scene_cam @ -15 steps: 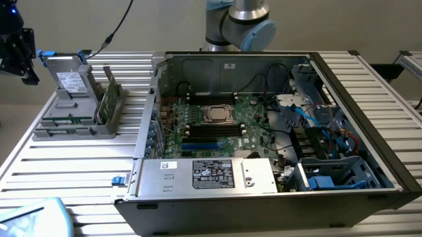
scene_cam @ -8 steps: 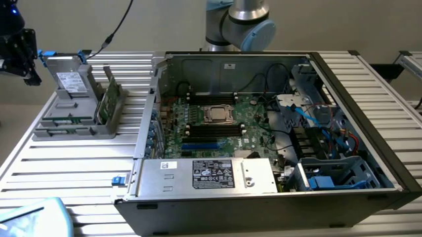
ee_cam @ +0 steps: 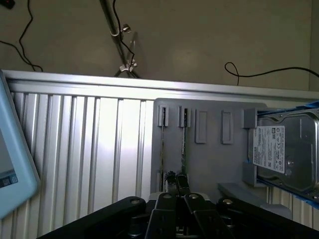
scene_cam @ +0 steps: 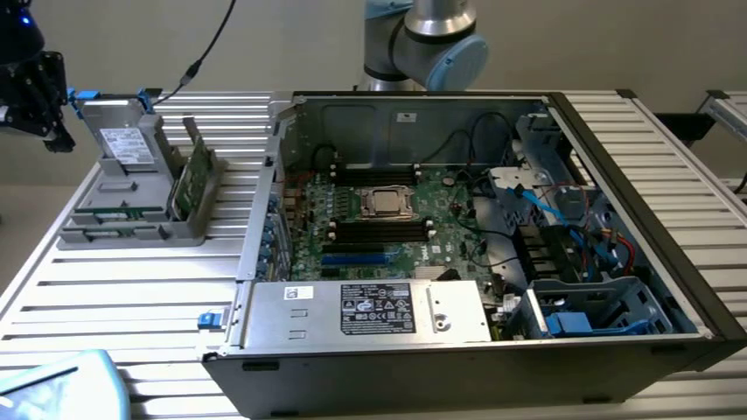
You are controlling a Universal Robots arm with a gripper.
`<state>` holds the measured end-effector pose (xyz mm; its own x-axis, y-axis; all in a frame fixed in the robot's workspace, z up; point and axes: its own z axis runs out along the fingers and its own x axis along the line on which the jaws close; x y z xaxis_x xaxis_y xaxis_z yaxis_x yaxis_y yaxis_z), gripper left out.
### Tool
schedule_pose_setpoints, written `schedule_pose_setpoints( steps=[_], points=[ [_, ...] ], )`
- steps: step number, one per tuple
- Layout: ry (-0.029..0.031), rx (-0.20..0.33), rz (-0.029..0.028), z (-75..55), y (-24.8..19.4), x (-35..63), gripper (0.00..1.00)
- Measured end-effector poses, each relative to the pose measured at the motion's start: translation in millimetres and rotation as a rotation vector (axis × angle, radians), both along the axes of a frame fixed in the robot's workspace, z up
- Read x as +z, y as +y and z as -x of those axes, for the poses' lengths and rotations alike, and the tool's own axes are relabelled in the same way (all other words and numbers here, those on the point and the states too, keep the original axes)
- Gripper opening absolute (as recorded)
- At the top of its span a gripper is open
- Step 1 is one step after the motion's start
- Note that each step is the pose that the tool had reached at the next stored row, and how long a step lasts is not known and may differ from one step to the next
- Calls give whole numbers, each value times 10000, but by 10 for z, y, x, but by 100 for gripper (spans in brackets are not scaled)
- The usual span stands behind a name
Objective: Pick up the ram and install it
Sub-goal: 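Pick up the ram and move it above insertion slot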
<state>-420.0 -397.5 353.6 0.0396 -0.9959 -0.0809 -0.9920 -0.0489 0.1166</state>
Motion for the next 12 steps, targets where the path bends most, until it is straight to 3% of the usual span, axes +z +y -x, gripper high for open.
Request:
schedule_pose_setpoints(
  steps=[2, 10, 12],
  points=[
    [0, 0, 0, 0, 0, 0, 18],
    [0, 0, 0, 0, 0, 0, 18],
    [1, 0, 0, 0, 0, 0, 27]
  ],
)
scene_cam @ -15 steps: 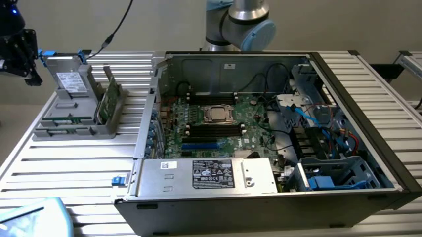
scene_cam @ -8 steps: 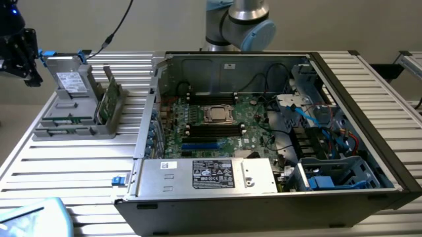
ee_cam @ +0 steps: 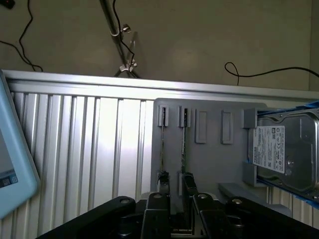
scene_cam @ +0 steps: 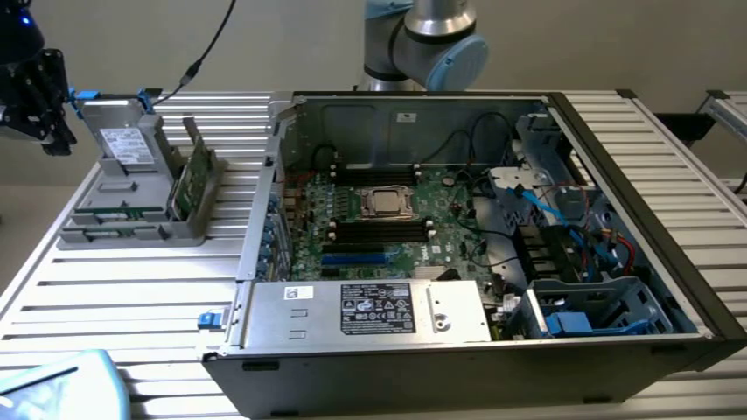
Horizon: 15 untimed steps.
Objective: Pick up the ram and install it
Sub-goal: 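Pick up the ram and move it above insertion slot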
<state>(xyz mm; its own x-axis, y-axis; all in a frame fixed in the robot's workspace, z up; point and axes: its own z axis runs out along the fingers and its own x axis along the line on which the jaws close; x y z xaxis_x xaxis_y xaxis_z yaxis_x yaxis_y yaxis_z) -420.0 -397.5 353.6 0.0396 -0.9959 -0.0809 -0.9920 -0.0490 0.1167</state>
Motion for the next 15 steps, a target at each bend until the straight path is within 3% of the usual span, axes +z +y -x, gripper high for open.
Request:
schedule_pose_setpoints(
  steps=[1, 2, 7, 15],
  points=[
    [0, 0, 0, 0, 0, 0, 27],
    [0, 0, 0, 0, 0, 0, 33],
    [1, 0, 1, 0, 0, -4, 33],
    [-2, 0, -4, 0, 0, -111, 33]
  ],
)
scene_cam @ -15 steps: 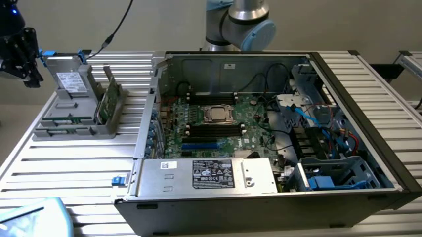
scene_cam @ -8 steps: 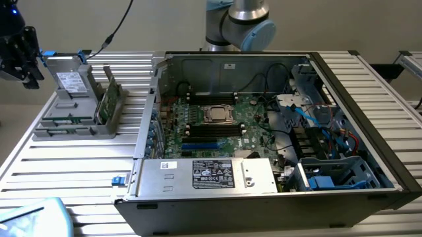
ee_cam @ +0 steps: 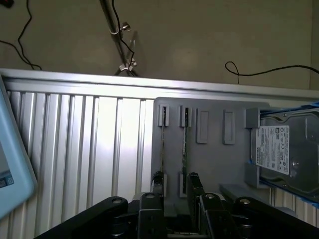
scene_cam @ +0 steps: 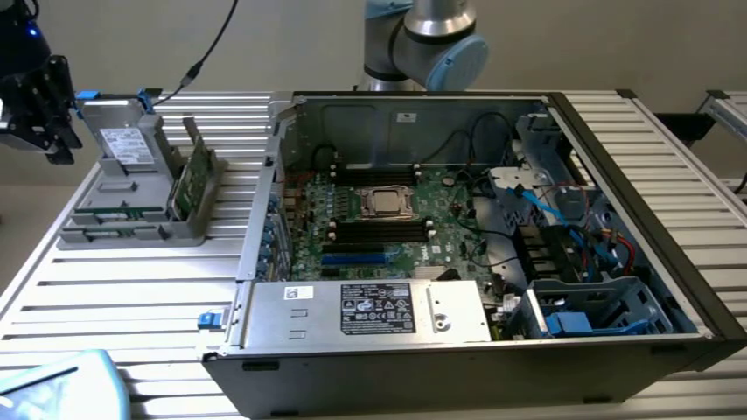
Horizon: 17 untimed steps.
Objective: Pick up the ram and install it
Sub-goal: 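Pick up the ram and move it above insertion slot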
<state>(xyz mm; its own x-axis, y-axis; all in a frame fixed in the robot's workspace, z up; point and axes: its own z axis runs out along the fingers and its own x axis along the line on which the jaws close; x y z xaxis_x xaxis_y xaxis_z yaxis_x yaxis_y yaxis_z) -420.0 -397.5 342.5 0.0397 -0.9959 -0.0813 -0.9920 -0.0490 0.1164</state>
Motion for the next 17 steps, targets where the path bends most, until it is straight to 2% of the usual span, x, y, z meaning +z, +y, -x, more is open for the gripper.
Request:
schedule_pose_setpoints(
  steps=[17],
  points=[
    [-14, -1, 0, -3, 0, -307, 33]
  ],
)
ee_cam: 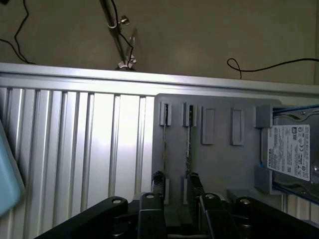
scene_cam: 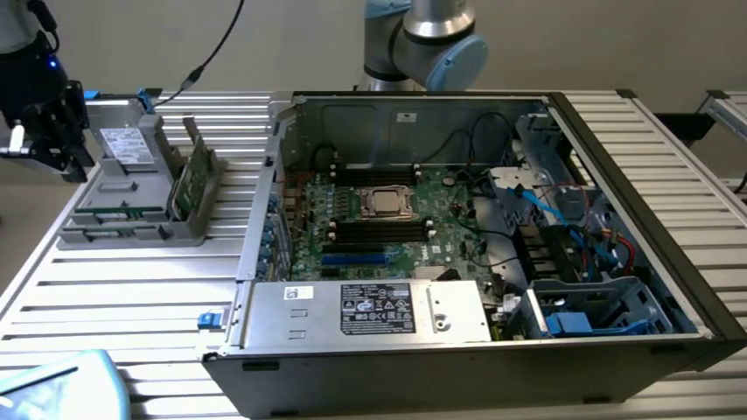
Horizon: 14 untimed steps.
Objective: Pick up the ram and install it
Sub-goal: 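Pick up the ram and move it above insertion slot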
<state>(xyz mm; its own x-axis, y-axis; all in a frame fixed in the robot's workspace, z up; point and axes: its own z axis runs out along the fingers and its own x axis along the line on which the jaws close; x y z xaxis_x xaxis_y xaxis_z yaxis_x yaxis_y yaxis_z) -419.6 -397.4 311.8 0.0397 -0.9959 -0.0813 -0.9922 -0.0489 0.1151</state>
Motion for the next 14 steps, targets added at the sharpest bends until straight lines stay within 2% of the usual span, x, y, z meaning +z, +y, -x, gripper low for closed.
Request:
schedule_pose_setpoints(
  steps=[14],
  points=[
    [-8, 1, 0, -16, 0, -234, 33]
  ],
)
